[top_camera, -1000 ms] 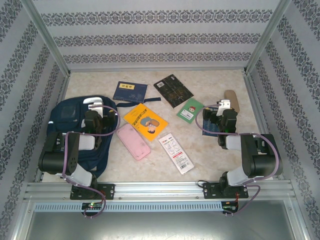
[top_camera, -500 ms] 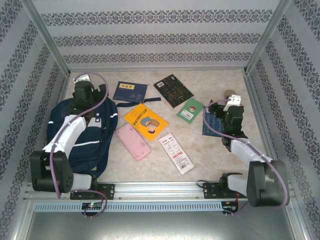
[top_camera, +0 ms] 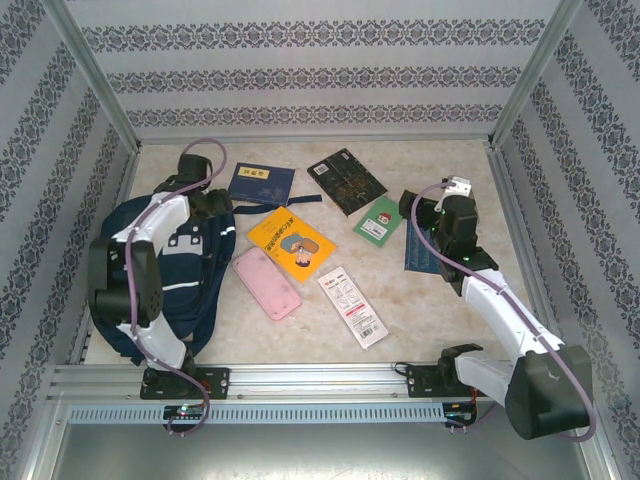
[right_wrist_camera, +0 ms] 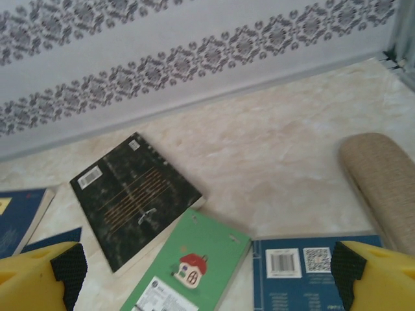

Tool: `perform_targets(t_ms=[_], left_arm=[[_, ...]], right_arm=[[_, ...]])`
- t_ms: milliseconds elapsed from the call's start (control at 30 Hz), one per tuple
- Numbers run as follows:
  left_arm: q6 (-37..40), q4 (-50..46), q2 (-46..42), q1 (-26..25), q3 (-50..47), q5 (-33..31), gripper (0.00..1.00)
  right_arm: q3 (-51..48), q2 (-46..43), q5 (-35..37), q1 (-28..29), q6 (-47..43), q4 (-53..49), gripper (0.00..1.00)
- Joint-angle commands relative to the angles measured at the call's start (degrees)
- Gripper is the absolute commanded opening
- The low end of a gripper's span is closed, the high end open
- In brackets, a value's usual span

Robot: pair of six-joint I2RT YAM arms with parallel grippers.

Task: Pack the student bag

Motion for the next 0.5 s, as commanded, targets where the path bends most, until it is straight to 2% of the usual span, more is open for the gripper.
perform_targets(t_ms=[0, 167, 233, 333, 467], left_arm=[[0.9, -6.4, 2.7, -3.3, 4.8, -1.1, 0.71], [1.5, -11.9, 9.2, -5.3, 8.3, -7.0, 0.69], [1.5, -13.2, 11.5, -5.4, 9.2, -8.6, 0.64], [2.5, -13.9, 14.5, -5.7, 11.0, -9.6, 0.45], [5.3, -14.2, 17.8, -6.8, 15.4, -10.8, 0.07]], right_arm=[[1.8, -0.8, 4.2, 2.7, -0.9, -4.3, 0.98], [1.4, -1.8, 6.4, 5.3, -1.2, -6.1, 0.98], [1.2, -2.4, 7.1, 6.0, -1.1, -6.7, 0.98], [1.1, -3.3, 7.7, 6.7, -0.7, -7.6, 0.98], [1.4, -4.4, 7.9, 7.9, 0.0, -9.3, 0.98]])
